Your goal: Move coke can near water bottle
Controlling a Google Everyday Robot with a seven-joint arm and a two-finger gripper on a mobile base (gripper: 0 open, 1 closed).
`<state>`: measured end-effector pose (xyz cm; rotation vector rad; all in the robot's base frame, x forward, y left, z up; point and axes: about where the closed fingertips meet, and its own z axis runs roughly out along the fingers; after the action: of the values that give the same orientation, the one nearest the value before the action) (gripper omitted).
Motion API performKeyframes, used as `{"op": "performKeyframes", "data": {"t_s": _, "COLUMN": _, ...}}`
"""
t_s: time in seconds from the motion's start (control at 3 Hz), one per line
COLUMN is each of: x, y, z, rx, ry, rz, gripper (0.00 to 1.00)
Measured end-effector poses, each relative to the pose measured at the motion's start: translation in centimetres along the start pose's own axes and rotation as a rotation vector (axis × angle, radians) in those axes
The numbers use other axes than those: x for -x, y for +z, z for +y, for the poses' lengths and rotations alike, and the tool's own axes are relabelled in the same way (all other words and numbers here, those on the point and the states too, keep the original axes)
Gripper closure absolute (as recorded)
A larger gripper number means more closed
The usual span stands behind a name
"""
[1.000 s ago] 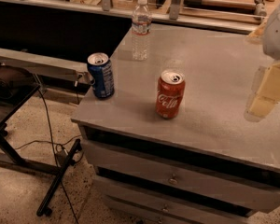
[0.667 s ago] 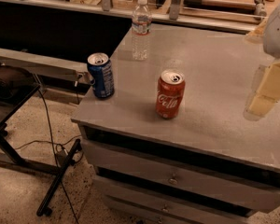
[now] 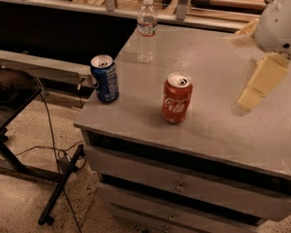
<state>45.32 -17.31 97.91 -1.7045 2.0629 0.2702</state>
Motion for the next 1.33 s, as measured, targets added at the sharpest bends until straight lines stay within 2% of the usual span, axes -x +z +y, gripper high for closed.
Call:
{"op": "performKeyframes", "data": {"t_s": 0.33, "x": 4.3, "y": 1.2, "z": 0.4, "rx": 0.108, "ry": -0.017, "rz": -0.189, "gripper": 0.00}}
{"op": "performKeyframes", "data": {"t_s": 0.67, "x": 4.6, "y": 1.2, "z": 0.4, "rx": 0.099, "ry": -0.027, "rz": -0.201, "gripper": 0.00}}
{"op": "performKeyframes", "data": {"t_s": 1.33, "x": 5.8, "y": 2.1, "z": -1.1, "rx": 0.009, "ry": -0.063, "rz": -0.436, "gripper": 0.00}}
